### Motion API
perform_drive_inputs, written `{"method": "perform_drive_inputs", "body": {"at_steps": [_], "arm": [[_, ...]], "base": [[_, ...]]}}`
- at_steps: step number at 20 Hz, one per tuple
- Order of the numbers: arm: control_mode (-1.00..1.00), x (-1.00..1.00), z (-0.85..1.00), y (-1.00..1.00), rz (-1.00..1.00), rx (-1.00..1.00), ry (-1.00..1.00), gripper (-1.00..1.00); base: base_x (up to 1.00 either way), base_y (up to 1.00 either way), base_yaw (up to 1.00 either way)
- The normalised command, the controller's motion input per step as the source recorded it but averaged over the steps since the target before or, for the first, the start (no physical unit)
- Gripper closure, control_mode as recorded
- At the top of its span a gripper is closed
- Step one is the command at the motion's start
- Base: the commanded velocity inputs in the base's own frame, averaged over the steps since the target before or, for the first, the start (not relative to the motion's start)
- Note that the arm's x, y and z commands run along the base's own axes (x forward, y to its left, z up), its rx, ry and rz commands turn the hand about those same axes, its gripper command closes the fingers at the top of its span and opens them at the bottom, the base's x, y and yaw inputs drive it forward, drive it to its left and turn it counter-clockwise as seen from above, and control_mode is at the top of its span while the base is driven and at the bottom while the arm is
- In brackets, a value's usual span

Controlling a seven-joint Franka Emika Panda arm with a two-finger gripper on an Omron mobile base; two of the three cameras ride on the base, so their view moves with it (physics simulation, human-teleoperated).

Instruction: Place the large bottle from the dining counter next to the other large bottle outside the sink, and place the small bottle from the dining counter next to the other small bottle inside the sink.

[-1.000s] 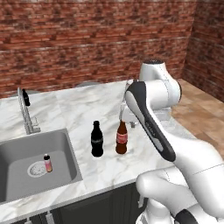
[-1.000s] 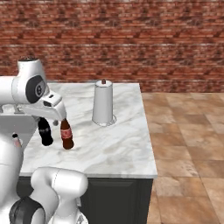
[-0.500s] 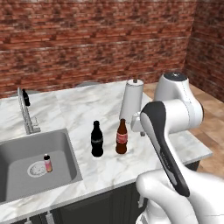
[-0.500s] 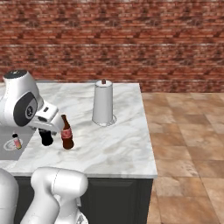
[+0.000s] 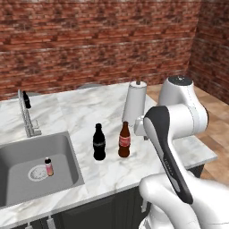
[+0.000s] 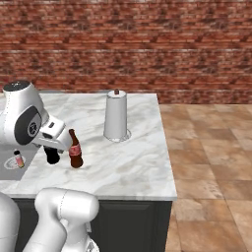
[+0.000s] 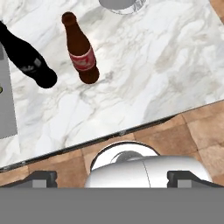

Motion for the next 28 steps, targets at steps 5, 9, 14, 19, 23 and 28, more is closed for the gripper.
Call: {"method": "perform_drive_inputs", "body": {"at_steps": [5,9,14,19,23,28], "arm": [[1.0,0.0,0.0,0.0,0.0,0.0,0.0,-1.0],[1.0,0.0,0.0,0.0,0.0,0.0,0.0,-1.0],[1.0,0.0,0.0,0.0,0.0,0.0,0.0,-1.0],[1.0,0.0,0.0,0.0,0.0,0.0,0.0,-1.0],[1.0,0.0,0.0,0.0,0.0,0.0,0.0,-1.0],[1.0,0.0,0.0,0.0,0.0,0.0,0.0,-1.0]], "base": [[-0.38,0.0,0.0],[-1.0,0.0,-0.02],[-0.76,-0.07,0.09],[0.17,-0.98,0.51],[0.06,-1.0,0.66],[-0.19,-1.0,0.69]]}}
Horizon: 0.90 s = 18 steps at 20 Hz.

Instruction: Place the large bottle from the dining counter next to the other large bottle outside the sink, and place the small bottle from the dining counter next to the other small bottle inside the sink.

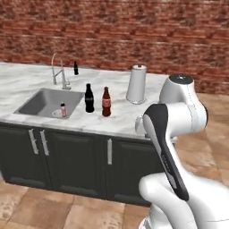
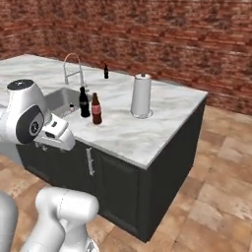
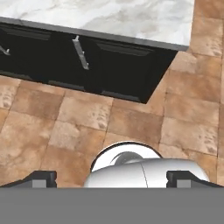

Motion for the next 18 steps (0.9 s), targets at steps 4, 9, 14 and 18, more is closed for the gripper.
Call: {"method": "perform_drive_inputs", "body": {"at_steps": [4,9,14,18], "arm": [[1.0,0.0,0.0,0.0,0.0,0.0,0.0,-1.0],[1.0,0.0,0.0,0.0,0.0,0.0,0.0,-1.0],[1.0,0.0,0.0,0.0,0.0,0.0,0.0,-1.0],[1.0,0.0,0.0,0.0,0.0,0.0,0.0,-1.0]], "base": [[-0.23,-0.95,0.69],[-0.07,-1.0,0.67],[-0.04,-1.0,0.57],[0.0,-1.0,0.52]]}}
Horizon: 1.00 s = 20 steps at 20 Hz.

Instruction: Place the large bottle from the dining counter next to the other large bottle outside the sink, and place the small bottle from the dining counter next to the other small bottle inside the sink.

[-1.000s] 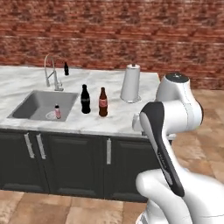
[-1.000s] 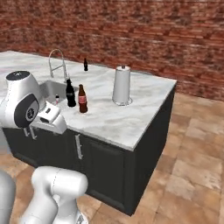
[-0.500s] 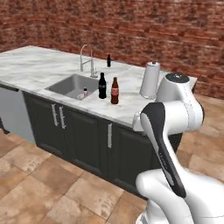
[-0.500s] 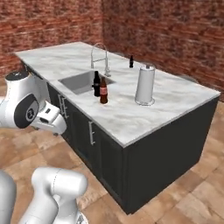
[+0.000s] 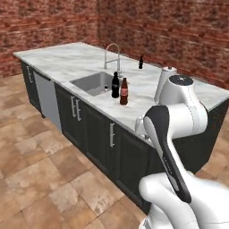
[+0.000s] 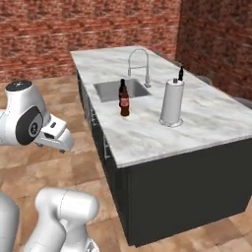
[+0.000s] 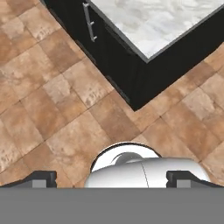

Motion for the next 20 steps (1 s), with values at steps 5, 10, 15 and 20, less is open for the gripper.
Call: {"method": "perform_drive_inputs", "body": {"at_steps": [5,10,15,20], "arm": [[1.0,0.0,0.0,0.0,0.0,0.0,0.0,-1.0],[1.0,0.0,0.0,0.0,0.0,0.0,0.0,-1.0],[1.0,0.0,0.0,0.0,0.0,0.0,0.0,-1.0],[1.0,0.0,0.0,0.0,0.0,0.0,0.0,-1.0]], "base": [[0.0,-1.0,0.47],[-0.01,-1.0,0.47],[-0.11,-1.0,0.45],[-0.1,-1.0,0.44]]}}
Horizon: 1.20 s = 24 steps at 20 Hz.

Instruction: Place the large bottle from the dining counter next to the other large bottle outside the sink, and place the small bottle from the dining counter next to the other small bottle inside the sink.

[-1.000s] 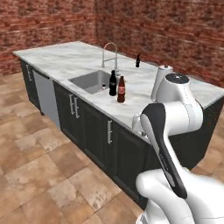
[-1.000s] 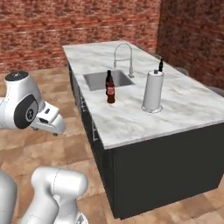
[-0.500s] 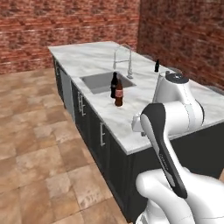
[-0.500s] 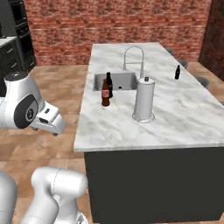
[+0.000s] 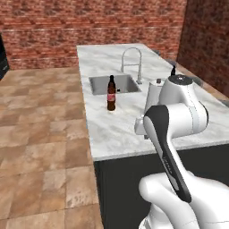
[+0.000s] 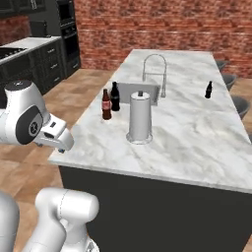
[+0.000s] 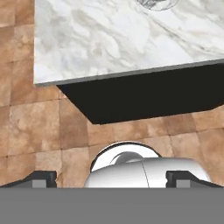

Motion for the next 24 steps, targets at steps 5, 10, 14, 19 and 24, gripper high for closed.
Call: {"method": "perform_drive_inputs", "body": {"at_steps": [5,10,14,19,24], "arm": [[1.0,0.0,0.0,0.0,0.0,0.0,0.0,-1.0],[1.0,0.0,0.0,0.0,0.0,0.0,0.0,-1.0],[1.0,0.0,0.0,0.0,0.0,0.0,0.0,-1.0],[1.0,0.0,0.0,0.0,0.0,0.0,0.0,-1.0],[1.0,0.0,0.0,0.0,0.0,0.0,0.0,-1.0]], "base": [[-0.21,-1.0,0.39],[-0.3,-1.0,0.36],[-0.25,-1.0,0.37],[-0.17,-1.0,0.38],[-0.09,-1.0,0.39]]}}
